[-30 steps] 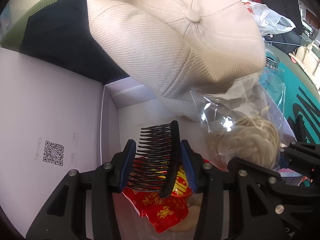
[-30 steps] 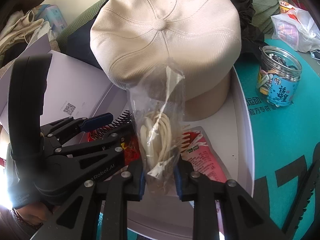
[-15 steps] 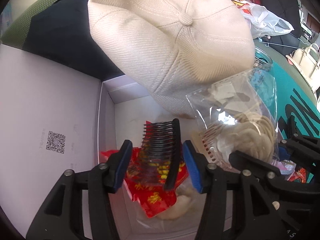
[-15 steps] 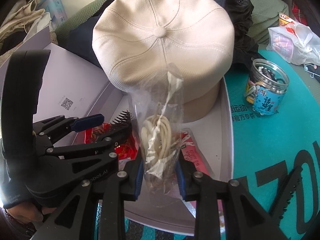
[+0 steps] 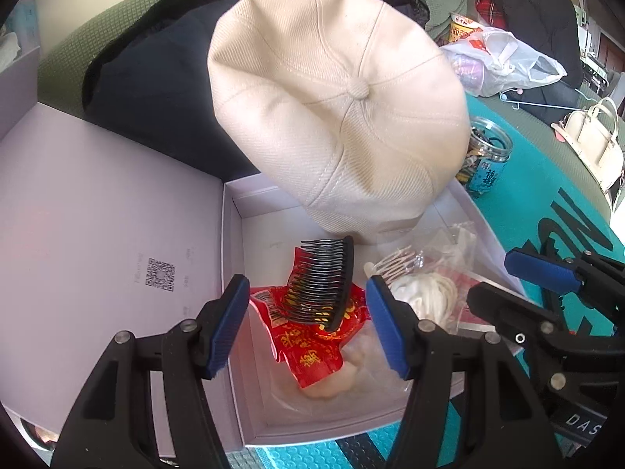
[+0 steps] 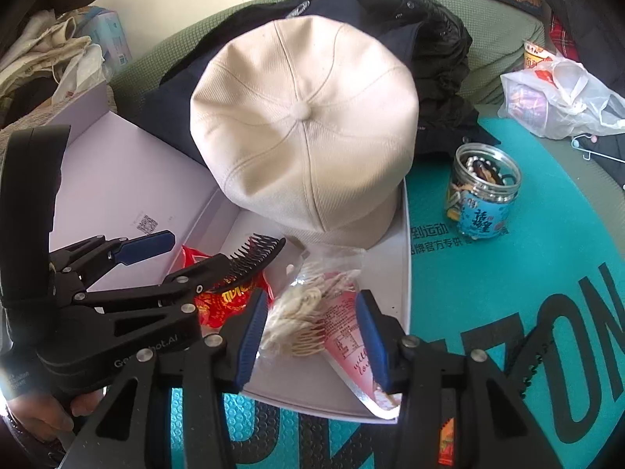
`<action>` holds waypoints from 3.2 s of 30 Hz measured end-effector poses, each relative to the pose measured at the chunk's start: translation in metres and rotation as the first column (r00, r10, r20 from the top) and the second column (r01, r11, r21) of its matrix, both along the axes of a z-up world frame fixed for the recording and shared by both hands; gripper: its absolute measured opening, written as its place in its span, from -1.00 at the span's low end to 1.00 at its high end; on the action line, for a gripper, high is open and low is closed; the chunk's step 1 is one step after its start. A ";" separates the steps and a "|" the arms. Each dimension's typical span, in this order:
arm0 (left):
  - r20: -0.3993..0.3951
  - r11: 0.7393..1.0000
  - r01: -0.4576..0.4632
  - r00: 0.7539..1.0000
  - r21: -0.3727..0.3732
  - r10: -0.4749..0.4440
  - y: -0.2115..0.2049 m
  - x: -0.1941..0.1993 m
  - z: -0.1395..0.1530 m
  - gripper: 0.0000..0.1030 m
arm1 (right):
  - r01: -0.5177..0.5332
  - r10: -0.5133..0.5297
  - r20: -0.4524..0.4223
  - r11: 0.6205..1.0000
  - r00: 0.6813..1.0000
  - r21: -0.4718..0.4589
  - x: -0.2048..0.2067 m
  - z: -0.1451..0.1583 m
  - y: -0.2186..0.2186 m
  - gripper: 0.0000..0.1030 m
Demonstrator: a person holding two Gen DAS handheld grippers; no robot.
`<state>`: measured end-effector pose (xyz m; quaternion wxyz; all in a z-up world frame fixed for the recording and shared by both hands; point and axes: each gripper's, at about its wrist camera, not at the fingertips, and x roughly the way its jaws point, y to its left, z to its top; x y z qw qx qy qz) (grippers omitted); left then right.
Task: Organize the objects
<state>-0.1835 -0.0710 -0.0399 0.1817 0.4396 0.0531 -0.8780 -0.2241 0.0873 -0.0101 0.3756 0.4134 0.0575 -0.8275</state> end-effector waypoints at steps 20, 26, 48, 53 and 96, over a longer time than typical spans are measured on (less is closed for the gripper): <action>-0.132 0.999 0.019 0.991 -0.047 -0.025 0.051 0.077 0.116 0.41 | 0.047 -0.048 -0.170 0.999 0.984 -0.010 0.070 0.077 0.045 -0.01; -0.147 0.998 0.050 0.988 -0.042 -0.056 0.068 0.100 0.128 0.44 | 0.092 -0.094 -0.173 0.996 0.980 -0.016 0.088 0.085 0.067 -0.01; -0.063 0.970 0.243 0.968 0.023 -0.242 0.143 0.113 0.081 0.51 | 0.247 -0.241 -0.106 0.968 0.965 0.048 0.123 0.043 0.147 -0.01; -0.039 0.964 0.264 0.964 0.032 -0.263 0.156 0.105 0.065 0.51 | 0.267 -0.262 -0.079 0.962 0.962 0.057 0.117 0.027 0.160 -0.01; 0.091 0.959 0.270 0.956 0.086 -0.277 0.199 0.006 -0.028 0.51 | 0.278 -0.282 0.057 0.958 0.958 0.072 0.010 -0.048 0.188 -0.01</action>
